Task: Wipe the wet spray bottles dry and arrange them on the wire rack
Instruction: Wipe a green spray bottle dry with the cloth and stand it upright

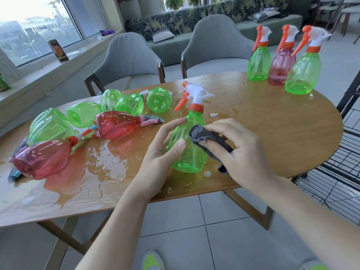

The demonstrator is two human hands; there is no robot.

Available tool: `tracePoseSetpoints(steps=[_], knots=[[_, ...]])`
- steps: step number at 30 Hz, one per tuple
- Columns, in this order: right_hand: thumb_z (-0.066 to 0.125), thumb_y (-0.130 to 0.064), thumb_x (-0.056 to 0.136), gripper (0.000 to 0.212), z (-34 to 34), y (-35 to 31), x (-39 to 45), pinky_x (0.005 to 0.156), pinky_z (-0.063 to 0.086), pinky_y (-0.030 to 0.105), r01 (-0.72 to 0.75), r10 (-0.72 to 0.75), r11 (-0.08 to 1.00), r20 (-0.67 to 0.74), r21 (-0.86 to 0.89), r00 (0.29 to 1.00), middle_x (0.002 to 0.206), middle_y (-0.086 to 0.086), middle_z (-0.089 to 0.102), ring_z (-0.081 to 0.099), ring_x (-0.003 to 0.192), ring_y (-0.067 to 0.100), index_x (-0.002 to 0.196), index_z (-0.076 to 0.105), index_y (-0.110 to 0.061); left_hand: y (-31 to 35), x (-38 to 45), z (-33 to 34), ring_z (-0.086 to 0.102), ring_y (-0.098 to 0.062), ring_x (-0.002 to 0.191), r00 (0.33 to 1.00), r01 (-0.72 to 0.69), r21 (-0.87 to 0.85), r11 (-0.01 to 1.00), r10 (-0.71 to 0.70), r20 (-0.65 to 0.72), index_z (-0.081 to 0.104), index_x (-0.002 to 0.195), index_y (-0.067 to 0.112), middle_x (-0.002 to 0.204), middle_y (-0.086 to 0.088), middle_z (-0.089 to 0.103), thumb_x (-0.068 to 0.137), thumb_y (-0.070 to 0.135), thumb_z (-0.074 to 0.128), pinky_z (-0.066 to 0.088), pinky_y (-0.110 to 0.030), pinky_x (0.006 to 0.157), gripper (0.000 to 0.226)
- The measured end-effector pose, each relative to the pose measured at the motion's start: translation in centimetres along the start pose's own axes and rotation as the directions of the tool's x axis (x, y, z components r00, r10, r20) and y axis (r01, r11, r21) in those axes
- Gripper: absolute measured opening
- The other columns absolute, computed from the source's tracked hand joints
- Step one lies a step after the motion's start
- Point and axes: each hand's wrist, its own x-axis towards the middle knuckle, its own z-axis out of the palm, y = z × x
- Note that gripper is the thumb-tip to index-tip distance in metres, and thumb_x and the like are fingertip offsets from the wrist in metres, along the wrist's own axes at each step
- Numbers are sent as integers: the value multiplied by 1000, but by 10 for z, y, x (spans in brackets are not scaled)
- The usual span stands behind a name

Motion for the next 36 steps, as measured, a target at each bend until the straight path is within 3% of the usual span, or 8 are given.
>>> tracePoseSetpoints(steps=[4,10,16,19,23,26,32,36], knots=[[73,-19,95,22,0,3,7,85,51,21,-69,71,997,-71,28,995,109,0,69,64,105,6,116,74,-12,3,1,2,30,-46,157,999,40,-3,999,-40,13,54,152,38,163,-6,49,91,62,76,27,-74,122,69],[72,-20,96,25,7,3,-14,89,50,22,45,-45,999,61,1,997,108,6,67,65,101,15,115,75,-4,0,1,12,48,-41,147,998,-3,-30,1000,1,-71,59,145,43,154,-12,57,98,50,65,33,-72,121,48],[63,-22,102,28,9,0,-28,88,51,26,261,-246,963,192,-60,950,104,12,65,64,93,24,115,75,-1,4,3,21,67,14,106,996,10,70,998,-4,-89,56,145,28,111,34,74,111,26,52,50,-9,90,34],[64,-19,101,26,6,2,-24,88,51,25,302,-280,947,178,-112,943,103,13,65,62,90,23,117,75,0,10,2,19,70,-9,123,996,34,45,998,-30,-82,60,145,33,127,14,75,108,35,61,55,-35,106,37],[66,-19,100,28,1,4,-11,90,49,18,223,-220,964,39,-147,975,105,14,66,64,95,20,118,75,0,8,-1,14,58,-45,137,999,38,2,999,-38,-30,63,144,38,143,-15,66,97,44,67,37,-73,118,47],[71,-19,98,25,-4,8,2,90,46,15,105,-116,985,-70,-137,991,106,9,68,64,97,15,117,75,-4,6,-2,12,53,-42,144,1000,29,30,999,-29,11,61,145,42,150,-10,62,98,48,65,38,-73,118,48],[71,-23,98,26,-10,16,7,84,57,38,-109,111,994,-123,20,986,111,0,69,68,104,14,120,74,-10,9,-4,14,47,-27,150,997,9,143,990,-19,68,57,147,45,155,2,58,103,47,61,38,-63,122,44],[72,-23,95,26,-5,8,-4,85,52,25,-81,82,996,-46,28,996,107,-1,68,66,102,9,118,76,-11,12,-5,10,48,-14,148,997,-35,238,971,20,69,54,149,43,153,18,56,109,37,51,37,-58,123,40]])
